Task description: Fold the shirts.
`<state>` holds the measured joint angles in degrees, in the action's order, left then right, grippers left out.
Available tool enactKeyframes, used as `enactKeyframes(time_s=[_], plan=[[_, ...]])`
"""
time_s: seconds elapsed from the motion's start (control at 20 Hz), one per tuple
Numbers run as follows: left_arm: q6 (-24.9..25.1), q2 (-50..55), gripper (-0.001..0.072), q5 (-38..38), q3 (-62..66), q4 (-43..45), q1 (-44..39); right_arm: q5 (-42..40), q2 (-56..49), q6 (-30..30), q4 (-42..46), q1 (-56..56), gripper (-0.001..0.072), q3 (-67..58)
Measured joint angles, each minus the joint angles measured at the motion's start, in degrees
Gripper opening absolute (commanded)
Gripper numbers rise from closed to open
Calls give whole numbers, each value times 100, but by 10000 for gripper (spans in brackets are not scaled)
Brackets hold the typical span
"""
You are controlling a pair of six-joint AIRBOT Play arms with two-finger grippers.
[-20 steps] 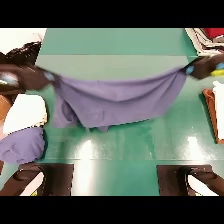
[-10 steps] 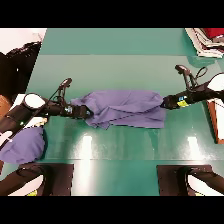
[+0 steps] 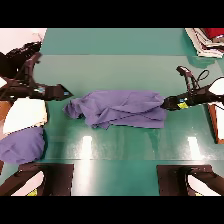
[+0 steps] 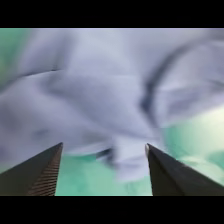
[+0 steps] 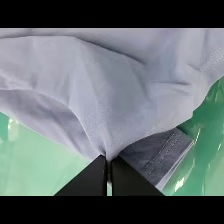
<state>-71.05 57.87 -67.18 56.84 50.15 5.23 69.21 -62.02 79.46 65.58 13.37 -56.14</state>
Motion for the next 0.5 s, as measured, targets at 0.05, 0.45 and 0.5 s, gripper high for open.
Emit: enactKeyframes(time_s=[0.05, 0.45, 0.5], plan=[[-74, -31, 616, -46, -68, 157, 177, 11, 57, 0, 0, 0, 96, 2], [-374, -4, 615, 848, -1718, 485, 761, 162, 649, 37, -2, -442, 443, 7], [-382, 94, 616, 1023, -1834, 376, 772, 186, 730, 44, -9, -588, 443, 7]])
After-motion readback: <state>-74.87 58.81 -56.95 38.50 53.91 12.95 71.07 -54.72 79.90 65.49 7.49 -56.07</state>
